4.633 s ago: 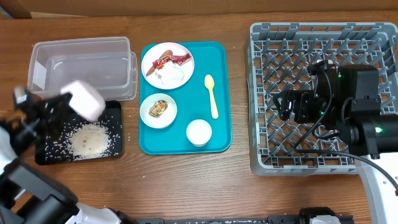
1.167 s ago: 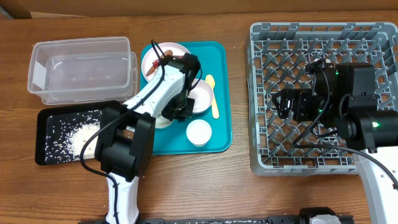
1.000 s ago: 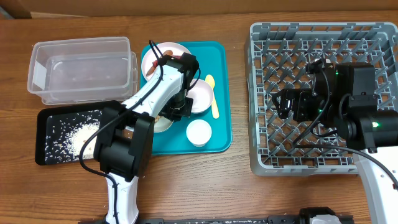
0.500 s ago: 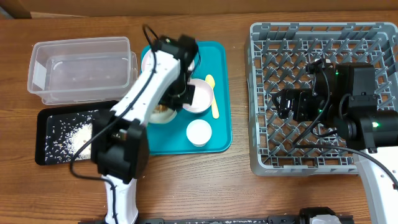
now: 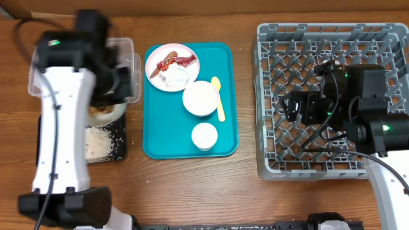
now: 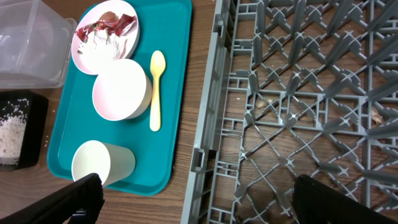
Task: Sort waste into correct bins and load items into the dishwasher
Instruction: 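Carry the small bowl over the black tray and tip the food out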
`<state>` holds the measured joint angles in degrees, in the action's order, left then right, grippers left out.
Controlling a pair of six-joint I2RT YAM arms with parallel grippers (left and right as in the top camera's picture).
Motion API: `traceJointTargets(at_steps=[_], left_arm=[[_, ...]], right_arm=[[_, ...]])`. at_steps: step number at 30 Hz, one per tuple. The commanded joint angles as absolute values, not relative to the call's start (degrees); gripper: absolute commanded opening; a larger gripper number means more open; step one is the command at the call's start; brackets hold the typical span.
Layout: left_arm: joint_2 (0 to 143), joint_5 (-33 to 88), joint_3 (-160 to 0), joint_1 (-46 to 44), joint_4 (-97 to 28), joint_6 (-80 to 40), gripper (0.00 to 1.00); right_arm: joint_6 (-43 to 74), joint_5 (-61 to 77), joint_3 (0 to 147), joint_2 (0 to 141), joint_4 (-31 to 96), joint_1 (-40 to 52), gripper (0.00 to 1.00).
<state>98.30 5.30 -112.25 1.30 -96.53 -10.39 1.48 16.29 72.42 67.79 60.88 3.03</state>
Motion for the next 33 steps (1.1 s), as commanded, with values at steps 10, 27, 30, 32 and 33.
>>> traceJointTargets(at_steps=[10,27,30,32,33], left_arm=[[96.6,43.8,-90.3,24.6,-84.3,18.3,0.04],[101.5,76.2,-68.6,53.5,-77.8,40.8,0.04],[105.3,77.7,-68.4,53.8,-77.3,40.8,0.04],[107.8,80.2,-68.4,53.8,-77.1,41.3,0.04],[109.1,81.9,-68.4,53.8,-77.1,41.3,0.04]], right_arm=[[1.5,16.6,72.8,67.6,60.2,2.9,1.00],[1.5,16.6,72.8,67.6,59.4,2.9,1.00],[1.5,16.6,72.8,67.6,59.2,2.9,1.00],[1.5,16.6,72.8,67.6,59.3,2.9,1.00],[1.5,16.6,72.8,67.6,59.3,2.9,1.00]])
